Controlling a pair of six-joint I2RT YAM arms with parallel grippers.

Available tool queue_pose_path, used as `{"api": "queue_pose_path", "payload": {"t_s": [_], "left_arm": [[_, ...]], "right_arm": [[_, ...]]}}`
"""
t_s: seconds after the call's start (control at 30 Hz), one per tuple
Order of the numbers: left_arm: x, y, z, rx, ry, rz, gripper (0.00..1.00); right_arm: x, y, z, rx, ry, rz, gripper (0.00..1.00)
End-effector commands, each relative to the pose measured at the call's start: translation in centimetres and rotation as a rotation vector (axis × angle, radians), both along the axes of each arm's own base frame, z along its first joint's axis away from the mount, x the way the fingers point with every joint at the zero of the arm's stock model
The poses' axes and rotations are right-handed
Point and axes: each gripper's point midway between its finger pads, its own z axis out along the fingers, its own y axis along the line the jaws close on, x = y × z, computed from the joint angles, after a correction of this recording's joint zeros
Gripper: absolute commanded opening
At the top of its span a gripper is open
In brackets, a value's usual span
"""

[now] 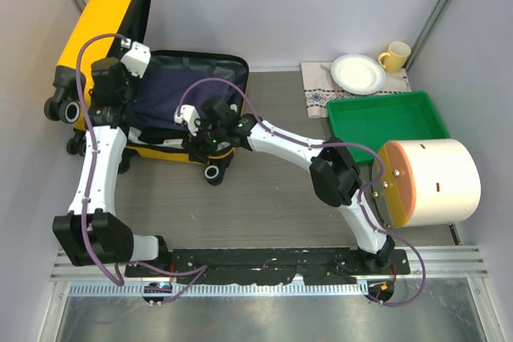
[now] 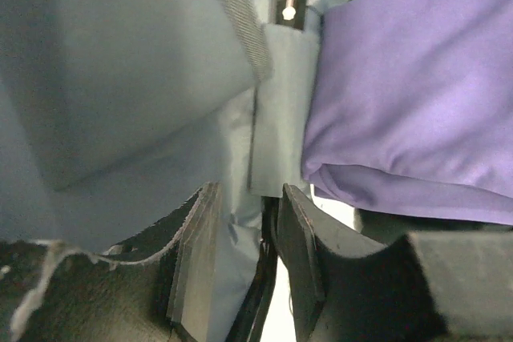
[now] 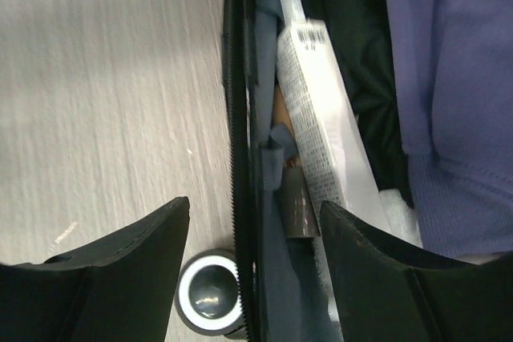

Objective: Open, take out, and arrange the luggage

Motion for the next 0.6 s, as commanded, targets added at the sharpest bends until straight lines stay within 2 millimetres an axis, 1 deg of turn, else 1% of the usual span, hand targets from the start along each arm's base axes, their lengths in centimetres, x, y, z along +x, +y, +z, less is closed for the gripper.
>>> {"api": "queue_pose_path", "payload": {"t_s": [0.0, 0.03, 0.07, 0.1, 0.13, 0.17, 0.2, 0.23, 0.27, 0.3, 0.4, 0.43, 0.47, 0.5, 0.57], "left_arm": [[1.0, 1.3, 3.0, -0.043, -0.076, 0.036, 0.41], [1.4, 2.0, 2.7, -0.051, -0.070, 0.053, 0.41], [1.6, 2.2, 3.3, -0.057, -0.082, 0.056, 0.41], [1.8, 2.5, 3.4, -0.060, -0.081, 0.058, 0.41], [2.1, 2.9, 2.8, -0.073, -0.068, 0.070, 0.41], [2.3, 3.3, 3.7, -0.078, -0.086, 0.077, 0.41], [2.4, 3.5, 3.7, -0.086, -0.087, 0.081, 0.41], [2.4, 4.0, 3.6, -0.094, -0.081, 0.091, 0.41], [2.8, 4.2, 4.0, -0.106, -0.089, 0.093, 0.41], [2.8, 4.4, 4.1, -0.111, -0.088, 0.096, 0.40], [2.9, 4.9, 4.5, -0.111, -0.097, 0.105, 0.40], [3.1, 4.9, 4.5, -0.111, -0.100, 0.105, 0.40], [3.2, 4.9, 4.5, -0.108, -0.099, 0.104, 0.41], [3.2, 5.1, 4.6, -0.106, -0.103, 0.113, 0.41], [3.4, 5.4, 4.7, -0.103, -0.103, 0.120, 0.41]], "right_arm": [[0.8, -1.0, -2.2, -0.112, -0.066, 0.005, 0.68], [0.9, -1.4, -2.7, -0.131, -0.070, 0.002, 0.66], [0.8, -1.8, -2.8, -0.145, -0.070, 0.002, 0.64], [0.5, -2.2, -3.5, -0.168, -0.075, 0.013, 0.53], [0.4, -2.5, -3.7, -0.180, -0.080, 0.016, 0.47], [0.4, -2.9, -3.7, -0.186, -0.084, 0.019, 0.42], [0.2, -3.5, -3.6, -0.196, -0.098, 0.028, 0.30], [0.1, -3.8, -3.4, -0.201, -0.108, 0.031, 0.25], [0.1, -4.2, -3.3, -0.207, -0.114, 0.033, 0.17], [0.0, -4.8, -2.8, -0.209, -0.129, 0.035, 0.01], [0.3, -6.6, -2.2, -0.224, -0.139, 0.017, 0.01], [0.9, -7.3, -2.1, -0.224, -0.140, 0.003, 0.01], [1.0, -8.1, -2.7, -0.242, -0.134, -0.004, 0.01], [1.2, -8.6, -2.1, -0.239, -0.141, -0.012, 0.01], [2.0, -10.1, -2.6, -0.250, -0.127, -0.031, 0.01]]}}
